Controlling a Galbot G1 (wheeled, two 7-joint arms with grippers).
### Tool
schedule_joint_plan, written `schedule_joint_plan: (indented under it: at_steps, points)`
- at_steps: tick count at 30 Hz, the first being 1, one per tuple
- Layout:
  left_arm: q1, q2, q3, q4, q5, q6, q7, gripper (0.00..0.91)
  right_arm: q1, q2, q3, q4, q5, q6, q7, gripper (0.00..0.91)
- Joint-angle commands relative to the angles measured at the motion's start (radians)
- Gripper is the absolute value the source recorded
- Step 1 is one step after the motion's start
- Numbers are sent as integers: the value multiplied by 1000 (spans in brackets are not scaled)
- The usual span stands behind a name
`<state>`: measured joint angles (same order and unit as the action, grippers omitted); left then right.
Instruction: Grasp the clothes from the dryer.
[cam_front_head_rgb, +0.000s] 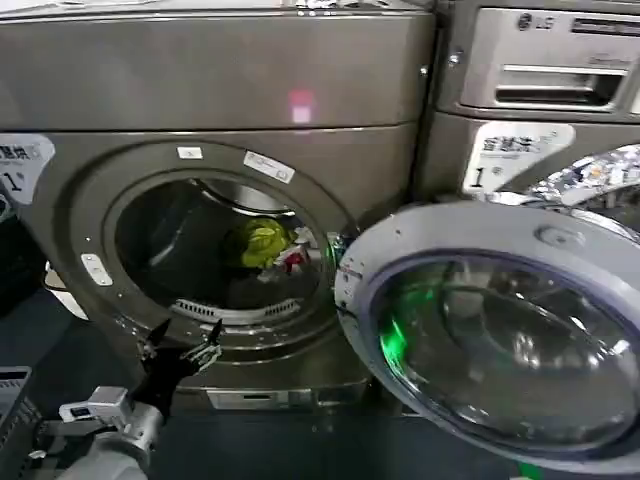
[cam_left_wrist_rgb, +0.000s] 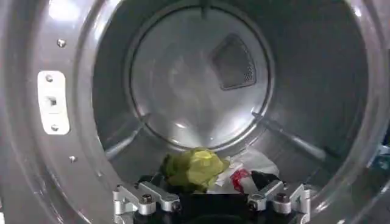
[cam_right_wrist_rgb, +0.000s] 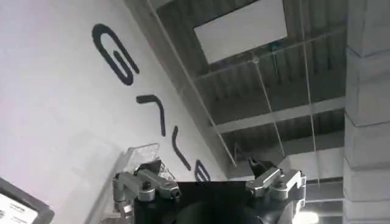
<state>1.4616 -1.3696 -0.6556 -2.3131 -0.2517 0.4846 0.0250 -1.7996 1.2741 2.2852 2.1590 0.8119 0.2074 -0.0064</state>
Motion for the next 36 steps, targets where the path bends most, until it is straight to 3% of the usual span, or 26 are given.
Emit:
schedule_joint_plan:
  at_steps: [1, 10, 14, 19, 36]
  points:
    - [3, -1, 2, -6, 1, -1, 2, 907, -1, -1, 3, 1, 4, 7, -1, 907]
    - [1, -1, 1, -14, -3, -15, 4, 907, 2, -2, 4, 6, 19, 8, -5, 907]
    - [-60, 24, 20, 36, -59, -100, -1, 907, 0, -6, -5, 3, 13, 18, -3, 907]
    - [-254, 56, 80, 177, -98, -147, -29, 907, -8, -12, -9, 12, 7, 17, -2, 907]
    - [-793, 8, 277, 799, -64, -238, -100, 907, -28, -2, 24, 7, 12, 17, -7, 907]
